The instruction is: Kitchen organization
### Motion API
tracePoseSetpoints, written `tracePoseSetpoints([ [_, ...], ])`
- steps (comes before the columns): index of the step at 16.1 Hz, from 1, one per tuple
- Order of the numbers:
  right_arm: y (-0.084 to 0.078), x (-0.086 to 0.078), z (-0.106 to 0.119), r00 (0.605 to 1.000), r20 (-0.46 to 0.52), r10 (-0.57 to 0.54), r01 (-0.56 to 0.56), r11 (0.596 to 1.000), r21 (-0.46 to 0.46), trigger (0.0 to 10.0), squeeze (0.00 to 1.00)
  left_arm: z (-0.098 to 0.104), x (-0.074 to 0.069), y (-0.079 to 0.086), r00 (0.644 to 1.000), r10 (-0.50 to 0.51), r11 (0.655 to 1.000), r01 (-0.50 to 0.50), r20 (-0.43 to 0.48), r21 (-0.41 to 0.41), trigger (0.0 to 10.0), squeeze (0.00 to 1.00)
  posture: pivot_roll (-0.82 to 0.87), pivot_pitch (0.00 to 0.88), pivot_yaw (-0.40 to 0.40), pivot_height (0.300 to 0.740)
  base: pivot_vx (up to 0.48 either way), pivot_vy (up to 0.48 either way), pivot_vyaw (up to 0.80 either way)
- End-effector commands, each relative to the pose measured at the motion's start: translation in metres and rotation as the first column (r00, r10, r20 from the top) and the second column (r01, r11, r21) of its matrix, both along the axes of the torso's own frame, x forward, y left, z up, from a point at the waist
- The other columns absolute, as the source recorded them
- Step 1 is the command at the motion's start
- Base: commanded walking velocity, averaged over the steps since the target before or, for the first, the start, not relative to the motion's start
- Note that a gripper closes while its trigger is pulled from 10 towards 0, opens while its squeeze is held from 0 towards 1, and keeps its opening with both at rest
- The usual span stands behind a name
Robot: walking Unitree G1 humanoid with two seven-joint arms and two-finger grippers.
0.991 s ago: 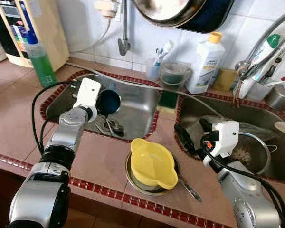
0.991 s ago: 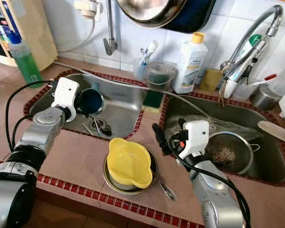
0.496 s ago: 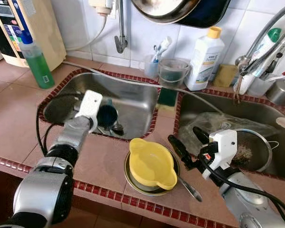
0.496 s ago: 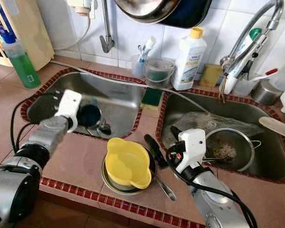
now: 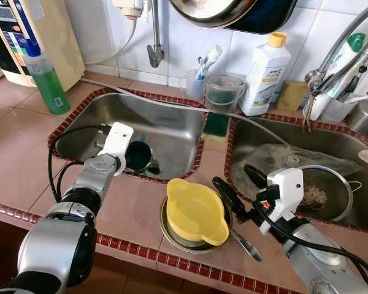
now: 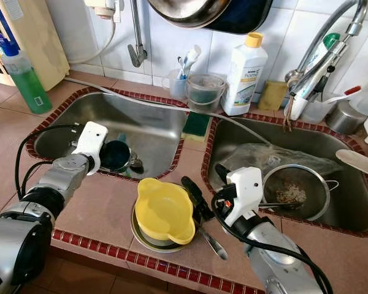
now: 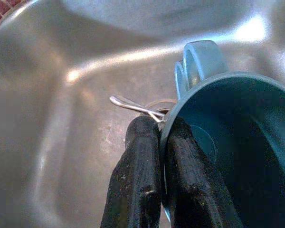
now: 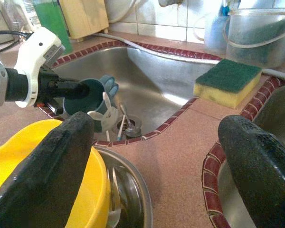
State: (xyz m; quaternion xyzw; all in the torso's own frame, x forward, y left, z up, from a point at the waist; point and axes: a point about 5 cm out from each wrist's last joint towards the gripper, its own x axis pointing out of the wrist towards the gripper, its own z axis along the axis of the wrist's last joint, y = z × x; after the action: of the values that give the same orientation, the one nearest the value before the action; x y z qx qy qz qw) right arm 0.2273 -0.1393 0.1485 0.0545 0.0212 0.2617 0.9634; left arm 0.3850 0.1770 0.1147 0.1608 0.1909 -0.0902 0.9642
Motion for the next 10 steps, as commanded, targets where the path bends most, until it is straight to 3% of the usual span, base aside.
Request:
tracePoseSetpoints([
  [1, 0.002, -0.002, 0.004, 1.0, 0.008, 0.021, -0.021, 1.0, 0.009, 10.0, 0.0, 0.004, 0.002, -0.007, 0.999, -0.052, 0.999, 0.052, 0.011, -0.002, 10.0, 0.0, -0.2, 0.047, 0.025, 0.74, 0.0, 0.0, 0.0],
  [7, 0.006, -0.003, 0.003, 0.999, 0.006, 0.032, -0.032, 0.999, 0.016, 10.0, 0.0, -0.004, -0.002, -0.021, 0.986, -0.168, 0.985, 0.167, -0.019, -0.032, 10.0, 0.0, -0.2, 0.034, 0.034, 0.74, 0.0, 0.0, 0.0],
  [9, 0.007, -0.003, 0.003, 0.999, 0.007, 0.032, -0.032, 0.999, 0.018, 10.0, 0.0, -0.006, -0.003, -0.022, 0.982, -0.188, 0.982, 0.187, -0.027, -0.036, 10.0, 0.08, -0.2, 0.033, 0.034, 0.74, 0.0, 0.0, 0.0],
  [10, 0.007, -0.003, 0.003, 0.999, 0.007, 0.033, -0.033, 0.999, 0.018, 10.0, 0.0, -0.006, -0.004, -0.022, 0.982, -0.185, 0.982, 0.183, -0.03, -0.046, 10.0, 1.0, -0.19, 0.03, 0.035, 0.74, 0.0, 0.0, 0.0],
])
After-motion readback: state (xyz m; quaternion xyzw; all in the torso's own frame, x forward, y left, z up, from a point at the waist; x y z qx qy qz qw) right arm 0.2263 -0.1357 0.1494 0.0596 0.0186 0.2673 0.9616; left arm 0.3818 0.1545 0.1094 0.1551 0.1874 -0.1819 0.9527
